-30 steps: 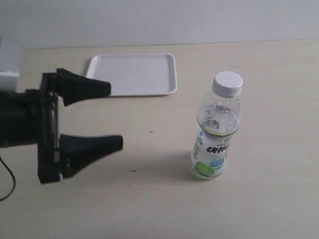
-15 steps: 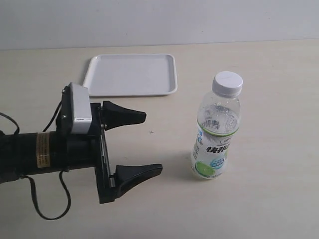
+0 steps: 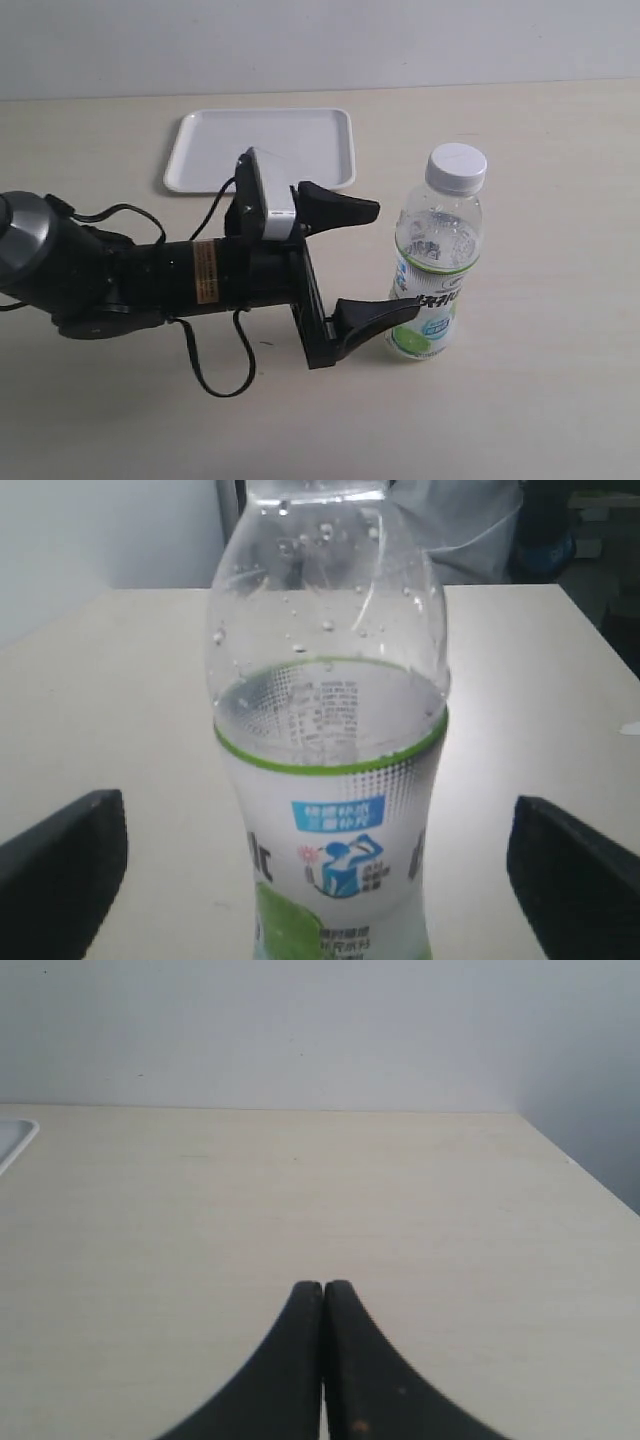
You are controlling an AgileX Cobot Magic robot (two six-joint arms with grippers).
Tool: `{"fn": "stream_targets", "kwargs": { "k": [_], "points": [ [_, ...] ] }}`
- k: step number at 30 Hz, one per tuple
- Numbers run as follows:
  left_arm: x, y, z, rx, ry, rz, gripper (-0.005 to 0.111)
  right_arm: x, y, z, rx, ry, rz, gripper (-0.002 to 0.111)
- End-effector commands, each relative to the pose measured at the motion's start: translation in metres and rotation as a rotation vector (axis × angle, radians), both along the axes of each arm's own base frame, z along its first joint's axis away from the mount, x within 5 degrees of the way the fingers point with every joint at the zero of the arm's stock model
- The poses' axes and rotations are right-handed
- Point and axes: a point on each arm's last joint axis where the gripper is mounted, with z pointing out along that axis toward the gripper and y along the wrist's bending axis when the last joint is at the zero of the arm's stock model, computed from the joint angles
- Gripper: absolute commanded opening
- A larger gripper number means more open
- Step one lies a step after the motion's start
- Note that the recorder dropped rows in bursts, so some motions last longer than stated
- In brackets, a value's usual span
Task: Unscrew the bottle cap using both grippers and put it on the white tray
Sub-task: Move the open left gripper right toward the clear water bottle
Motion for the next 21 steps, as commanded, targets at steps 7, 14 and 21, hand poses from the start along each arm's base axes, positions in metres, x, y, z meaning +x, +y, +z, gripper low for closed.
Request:
{"fn": "stream_targets", "kwargs": {
  "k": [7, 14, 21],
  "points": [
    [0.01, -0.027, -0.022, -0.034, 0.1, -0.012, 0.099, 0.0, 0.0, -0.001, 0.001, -0.001, -0.004, 0.0],
    [0.017, -0.04, -0.03, -0.049, 0.136, -0.027, 0.099, 0.0, 0.0, -0.001, 0.001, -0.001, -0.004, 0.0],
    [0.012, -0.056, -0.024, -0.072, 0.119, -0.066, 0.099, 0.0, 0.0, -0.001, 0.001, -0.001, -0.004, 0.0]
  ]
}}
